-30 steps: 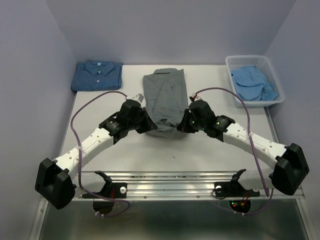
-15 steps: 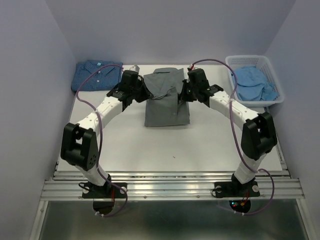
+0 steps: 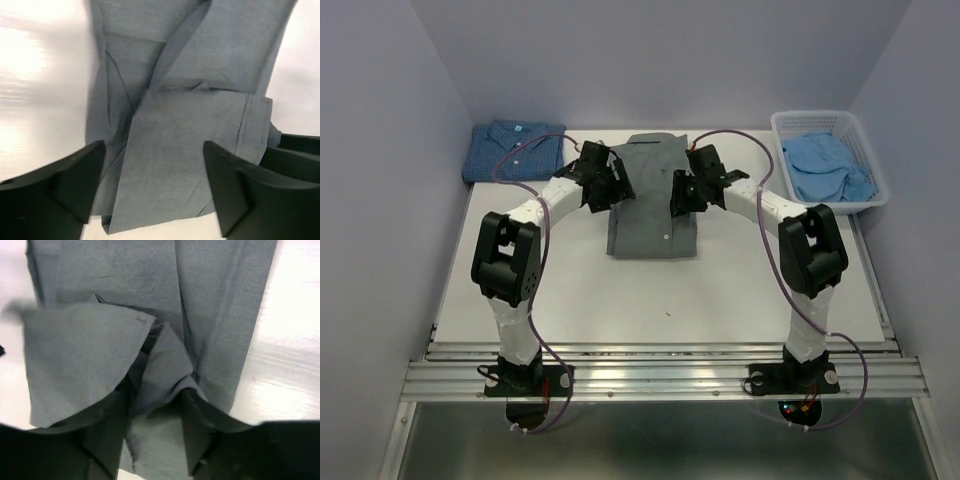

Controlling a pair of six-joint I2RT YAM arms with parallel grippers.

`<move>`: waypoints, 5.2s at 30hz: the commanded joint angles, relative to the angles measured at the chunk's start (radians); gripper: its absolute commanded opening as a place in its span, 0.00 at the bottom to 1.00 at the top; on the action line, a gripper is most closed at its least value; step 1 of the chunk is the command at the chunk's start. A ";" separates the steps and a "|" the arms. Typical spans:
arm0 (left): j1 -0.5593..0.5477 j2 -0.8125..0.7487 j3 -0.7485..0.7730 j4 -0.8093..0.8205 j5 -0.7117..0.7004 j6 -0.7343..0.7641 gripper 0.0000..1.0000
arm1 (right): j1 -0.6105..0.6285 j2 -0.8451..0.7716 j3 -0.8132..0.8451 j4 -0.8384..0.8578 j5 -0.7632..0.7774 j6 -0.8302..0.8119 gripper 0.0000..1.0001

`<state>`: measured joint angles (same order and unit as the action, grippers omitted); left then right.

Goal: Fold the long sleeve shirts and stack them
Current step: Fold the shirt

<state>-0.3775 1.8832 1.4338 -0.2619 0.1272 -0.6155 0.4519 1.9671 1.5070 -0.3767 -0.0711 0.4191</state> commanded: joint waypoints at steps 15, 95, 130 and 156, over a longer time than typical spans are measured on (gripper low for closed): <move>-0.032 -0.295 -0.231 0.075 0.044 -0.052 0.99 | -0.009 -0.242 -0.199 0.099 -0.350 -0.075 1.00; -0.147 -0.766 -0.623 -0.264 -0.147 -0.399 0.00 | 0.254 -0.240 -0.243 0.259 -0.039 -0.328 0.23; -0.141 -0.625 -0.286 -0.277 -0.146 -0.073 0.00 | 0.349 -0.183 -0.177 0.208 0.327 -0.143 0.08; -0.135 -0.138 0.080 -0.096 0.063 0.025 0.00 | 0.088 0.075 -0.177 0.186 0.088 -0.233 0.01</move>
<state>-0.5152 1.6794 1.4109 -0.4652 0.1295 -0.6022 0.5434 2.0090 1.3327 -0.1940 0.0761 0.1974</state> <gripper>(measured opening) 0.059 0.019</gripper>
